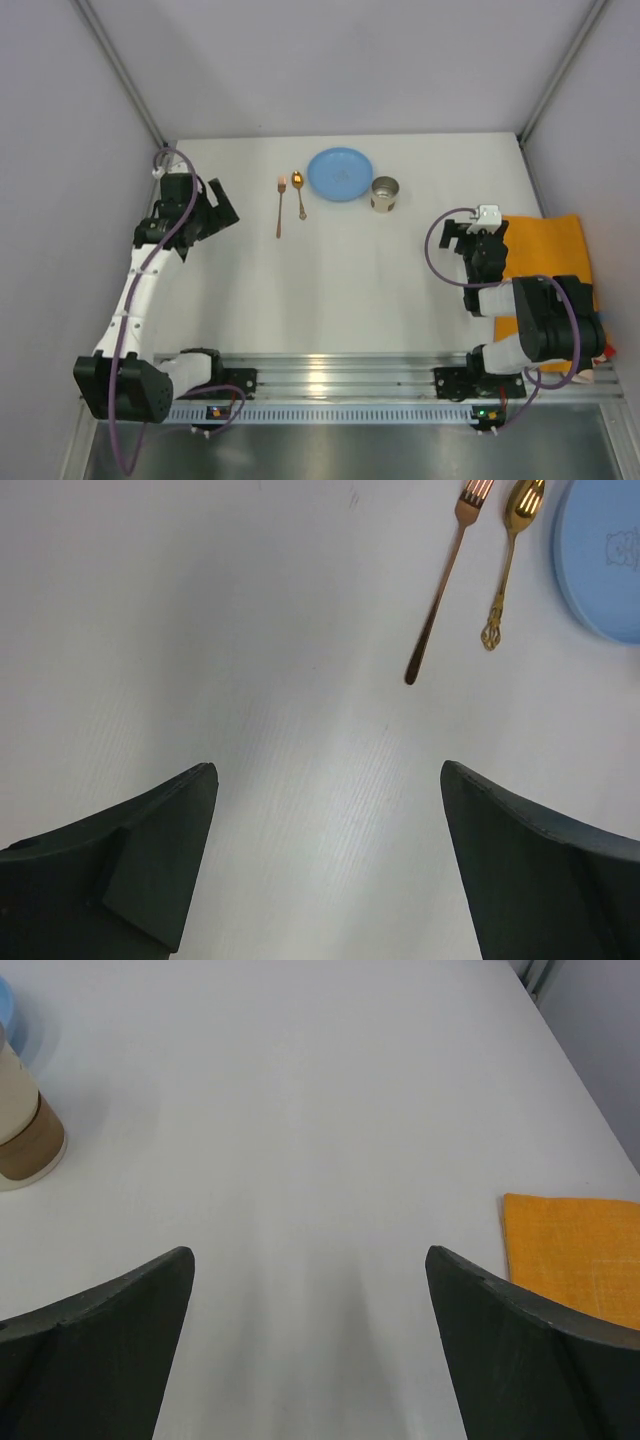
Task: Set the dinner table for one person
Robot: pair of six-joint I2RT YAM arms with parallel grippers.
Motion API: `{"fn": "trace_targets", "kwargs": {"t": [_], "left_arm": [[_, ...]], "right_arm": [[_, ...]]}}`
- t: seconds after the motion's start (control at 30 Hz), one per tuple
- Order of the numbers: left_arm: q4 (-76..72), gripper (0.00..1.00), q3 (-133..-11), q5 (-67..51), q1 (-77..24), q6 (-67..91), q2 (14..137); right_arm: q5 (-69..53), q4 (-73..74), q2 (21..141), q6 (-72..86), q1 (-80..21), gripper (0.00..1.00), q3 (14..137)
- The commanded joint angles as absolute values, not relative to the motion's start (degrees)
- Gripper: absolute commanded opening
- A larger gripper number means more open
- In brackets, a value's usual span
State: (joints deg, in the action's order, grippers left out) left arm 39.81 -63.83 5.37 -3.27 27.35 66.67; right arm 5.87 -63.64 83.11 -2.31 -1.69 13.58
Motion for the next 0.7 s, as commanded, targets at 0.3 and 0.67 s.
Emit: {"fn": "trace_targets", "kwargs": {"t": [0.3,0.67], "left_arm": [[39.54,0.98,-58.27,7.2,-3.25,30.59,58.0],[42.53,0.99,-56.69,0.26,-3.25,28.3,55.46]], "right_arm": [[4.66,-66.09,83.14,-1.23,-1.32,1.0,14.94],[4.66,-66.09,83.06,-1.23,-1.23,1.0,14.94]]}}
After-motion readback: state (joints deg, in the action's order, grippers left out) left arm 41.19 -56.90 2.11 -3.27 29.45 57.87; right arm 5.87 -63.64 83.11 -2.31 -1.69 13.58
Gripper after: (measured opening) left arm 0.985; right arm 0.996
